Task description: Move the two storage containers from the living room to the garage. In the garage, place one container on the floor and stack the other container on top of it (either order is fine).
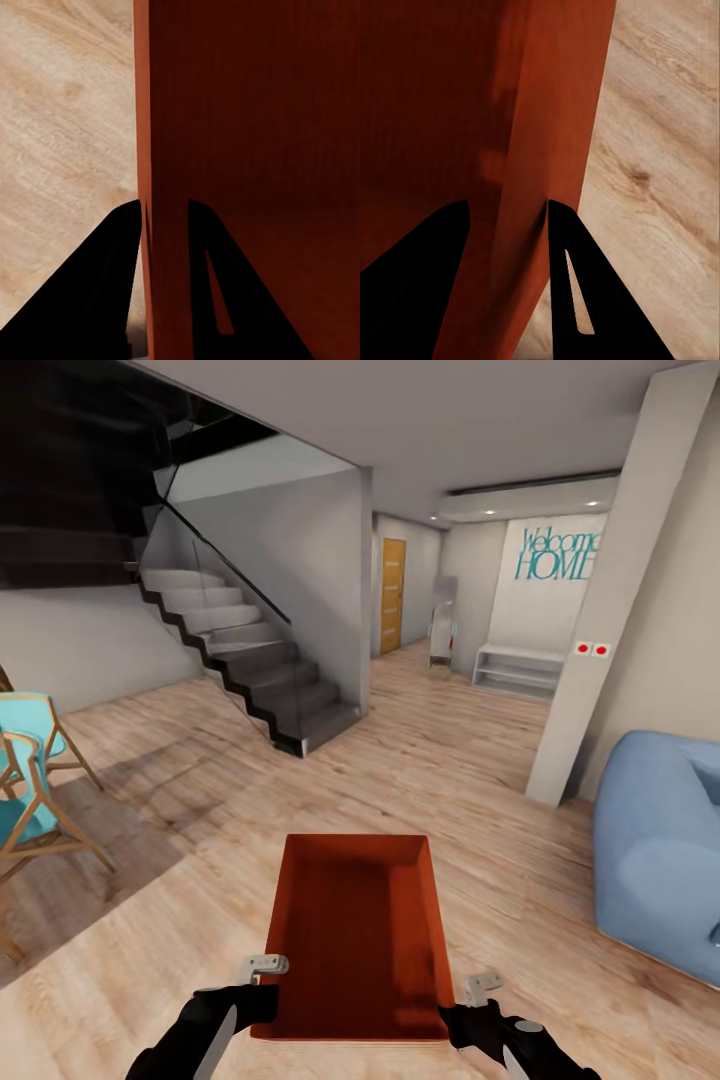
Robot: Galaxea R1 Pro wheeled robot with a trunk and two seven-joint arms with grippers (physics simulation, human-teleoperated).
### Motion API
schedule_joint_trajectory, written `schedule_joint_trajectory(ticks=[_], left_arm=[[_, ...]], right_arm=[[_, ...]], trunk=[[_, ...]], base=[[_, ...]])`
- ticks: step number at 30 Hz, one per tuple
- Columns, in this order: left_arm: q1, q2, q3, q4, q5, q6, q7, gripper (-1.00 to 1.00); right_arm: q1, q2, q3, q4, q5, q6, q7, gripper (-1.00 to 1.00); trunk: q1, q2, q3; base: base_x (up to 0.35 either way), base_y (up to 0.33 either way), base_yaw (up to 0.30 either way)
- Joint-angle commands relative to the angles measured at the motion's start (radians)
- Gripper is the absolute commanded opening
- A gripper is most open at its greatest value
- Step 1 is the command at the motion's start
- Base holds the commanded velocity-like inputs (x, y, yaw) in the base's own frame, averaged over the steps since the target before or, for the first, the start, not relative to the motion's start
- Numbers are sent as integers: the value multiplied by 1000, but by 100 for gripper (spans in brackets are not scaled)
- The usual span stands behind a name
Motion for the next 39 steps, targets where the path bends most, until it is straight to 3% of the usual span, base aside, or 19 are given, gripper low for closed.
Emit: schedule_joint_trajectory(ticks=[1, 20, 30, 39], left_arm=[[-1, -1, 52, -3, 45, 5, 56, -100], [-1, -1, 51, -3, 45, 5, 56, -100], [-1, -1, 51, -3, 45, 5, 56, -100], [-1, -1, 51, -3, 45, 5, 56, -100]], right_arm=[[0, 0, 5, -4, -21, 7, 32, -100], [0, 0, 6, -4, -22, 8, 30, -100], [0, 0, 6, -4, -22, 8, 31, -100], [0, 1, 6, -4, -20, 8, 32, -100]], trunk=[[1, -2, -2], [1, -2, -2], [1, -2, 1], [1, -2, 2]], base=[[326, 0, 0], [326, 0, -3], [326, 0, -235], [326, 0, -38]])
